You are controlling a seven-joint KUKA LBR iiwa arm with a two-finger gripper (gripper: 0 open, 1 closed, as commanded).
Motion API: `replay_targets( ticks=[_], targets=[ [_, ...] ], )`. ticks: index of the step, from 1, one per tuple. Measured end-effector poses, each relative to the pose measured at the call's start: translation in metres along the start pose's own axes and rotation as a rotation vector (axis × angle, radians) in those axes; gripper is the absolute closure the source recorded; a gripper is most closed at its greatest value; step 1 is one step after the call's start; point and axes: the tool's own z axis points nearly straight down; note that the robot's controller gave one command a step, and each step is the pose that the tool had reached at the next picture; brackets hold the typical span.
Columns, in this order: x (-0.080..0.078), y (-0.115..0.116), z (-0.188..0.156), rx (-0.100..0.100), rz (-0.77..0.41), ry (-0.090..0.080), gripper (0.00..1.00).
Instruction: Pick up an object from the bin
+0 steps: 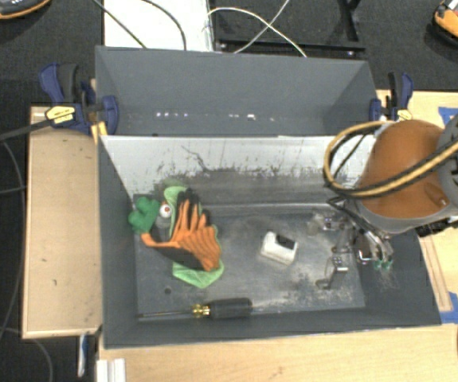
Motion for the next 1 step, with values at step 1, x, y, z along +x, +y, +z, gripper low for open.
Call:
replay_targets(
  ticks=[1],
  targets=[
    [-0.0019, 0.0001, -0.0044, 0.001, -0.004, -0.008, 0.00]
  ],
)
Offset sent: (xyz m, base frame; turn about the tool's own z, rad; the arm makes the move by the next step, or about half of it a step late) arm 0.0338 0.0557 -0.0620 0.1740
